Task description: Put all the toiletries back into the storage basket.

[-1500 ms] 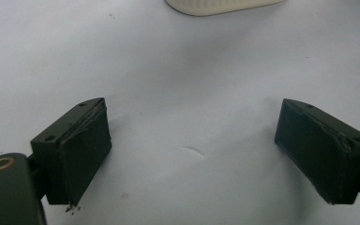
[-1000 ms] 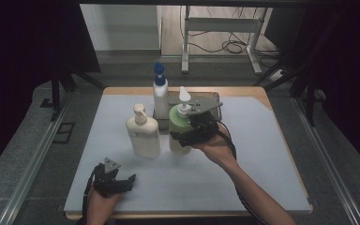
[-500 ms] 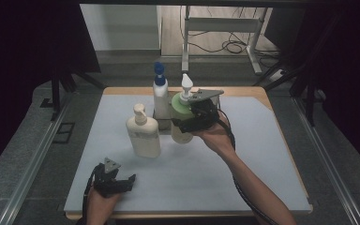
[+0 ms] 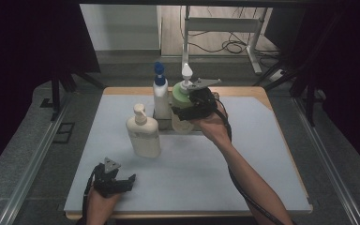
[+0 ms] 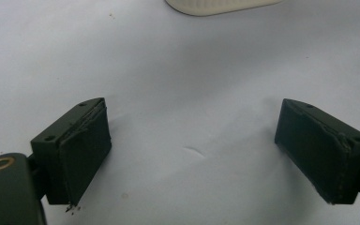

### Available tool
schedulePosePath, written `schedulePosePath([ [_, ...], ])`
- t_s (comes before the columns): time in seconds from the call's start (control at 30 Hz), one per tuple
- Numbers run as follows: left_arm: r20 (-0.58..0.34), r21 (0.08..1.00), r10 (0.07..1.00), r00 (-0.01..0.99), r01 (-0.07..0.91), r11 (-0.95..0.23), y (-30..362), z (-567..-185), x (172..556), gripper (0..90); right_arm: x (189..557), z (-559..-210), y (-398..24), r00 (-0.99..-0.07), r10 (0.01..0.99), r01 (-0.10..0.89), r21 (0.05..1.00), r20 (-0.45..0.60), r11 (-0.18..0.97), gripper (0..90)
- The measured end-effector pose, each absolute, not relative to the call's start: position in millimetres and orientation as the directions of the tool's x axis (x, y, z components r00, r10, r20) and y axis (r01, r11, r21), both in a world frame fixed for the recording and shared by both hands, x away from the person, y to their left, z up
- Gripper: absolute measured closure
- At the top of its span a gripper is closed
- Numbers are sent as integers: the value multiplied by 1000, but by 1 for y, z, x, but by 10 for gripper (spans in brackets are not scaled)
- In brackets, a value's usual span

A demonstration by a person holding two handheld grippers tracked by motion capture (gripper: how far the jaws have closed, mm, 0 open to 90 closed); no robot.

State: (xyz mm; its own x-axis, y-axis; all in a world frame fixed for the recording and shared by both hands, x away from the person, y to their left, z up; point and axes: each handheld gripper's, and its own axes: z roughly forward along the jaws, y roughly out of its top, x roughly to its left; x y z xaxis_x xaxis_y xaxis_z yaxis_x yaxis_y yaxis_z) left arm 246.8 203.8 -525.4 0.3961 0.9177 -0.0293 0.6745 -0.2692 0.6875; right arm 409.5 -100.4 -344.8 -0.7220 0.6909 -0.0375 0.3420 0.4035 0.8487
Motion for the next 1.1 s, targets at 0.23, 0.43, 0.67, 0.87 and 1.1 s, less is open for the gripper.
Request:
schedulePosePath([
  [0.23,-29,687,918,396,675,-269,204,-525,247,104,422,-343,-102,-699,714,349,853,-38,388,123],
  [0.43,-29,687,918,396,675,-269,204,-525,247,103,431,-339,-99,-684,728,348,858,-44,378,123],
  [0.67,-31,687,917,397,675,-269,204,-525,247,104,444,-340,-96,-663,748,360,857,-43,369,123],
  [0.87,-31,687,918,396,675,-269,204,-525,247,103,455,-343,-95,-642,765,373,855,-43,361,123],
  [1.1,-31,686,918,395,676,-267,204,-525,247,103,466,-346,-94,-624,780,377,852,-57,364,123],
])
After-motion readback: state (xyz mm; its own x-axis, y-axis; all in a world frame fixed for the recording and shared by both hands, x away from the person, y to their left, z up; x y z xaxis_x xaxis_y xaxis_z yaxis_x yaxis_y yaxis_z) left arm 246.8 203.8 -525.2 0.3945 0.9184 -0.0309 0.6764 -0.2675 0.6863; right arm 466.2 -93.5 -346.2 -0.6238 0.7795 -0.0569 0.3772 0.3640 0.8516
